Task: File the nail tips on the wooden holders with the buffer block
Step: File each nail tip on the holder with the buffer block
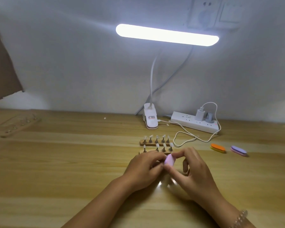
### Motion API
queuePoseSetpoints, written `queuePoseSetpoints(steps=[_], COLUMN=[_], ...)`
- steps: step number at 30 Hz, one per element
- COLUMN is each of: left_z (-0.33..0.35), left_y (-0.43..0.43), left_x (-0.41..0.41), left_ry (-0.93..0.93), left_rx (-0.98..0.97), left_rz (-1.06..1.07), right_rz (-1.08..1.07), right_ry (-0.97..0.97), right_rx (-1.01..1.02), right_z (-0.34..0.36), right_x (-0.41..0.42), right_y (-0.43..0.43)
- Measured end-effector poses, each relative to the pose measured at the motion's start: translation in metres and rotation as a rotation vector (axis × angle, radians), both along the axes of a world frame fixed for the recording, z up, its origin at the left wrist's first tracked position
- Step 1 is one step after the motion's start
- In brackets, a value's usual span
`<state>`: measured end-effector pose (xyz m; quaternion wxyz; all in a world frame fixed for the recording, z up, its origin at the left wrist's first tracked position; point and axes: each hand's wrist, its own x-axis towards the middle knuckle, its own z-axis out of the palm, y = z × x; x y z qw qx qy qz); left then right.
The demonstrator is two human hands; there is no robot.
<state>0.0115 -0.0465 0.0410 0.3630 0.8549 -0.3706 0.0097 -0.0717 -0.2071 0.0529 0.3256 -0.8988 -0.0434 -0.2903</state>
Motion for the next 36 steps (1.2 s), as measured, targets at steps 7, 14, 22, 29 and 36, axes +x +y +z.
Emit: queuePoseSetpoints(steps=[7, 14, 22, 29, 36], left_z=[-0.001, -0.002, 0.001, 0.001, 0.002], left_y=[0.001, 0.0, 0.0, 0.0, 0.0], left_x=[0.001, 0.003, 0.005, 0.003, 0.002], left_ry=[-0.015, -0.015, 0.073, 0.124, 0.107], left_rx=[-0.018, -0.036, -0.133, -0.203, -0.15], left_rz=[-0.001, 0.01, -0.004, 0.014, 0.022], right_rz=[-0.02, -0.061, 0.038, -0.116, -0.082], right_ry=[0.009, 0.042, 0.003, 0.005, 0.063], right_rx=[0.012, 0.069, 0.01, 0.154, 0.113], right_z=[0.001, 0.002, 0.005, 0.0, 0.001], right_x=[0.001, 0.003, -0.002, 0.001, 0.004], right_y=[-0.002, -0.003, 0.006, -0.004, -0.004])
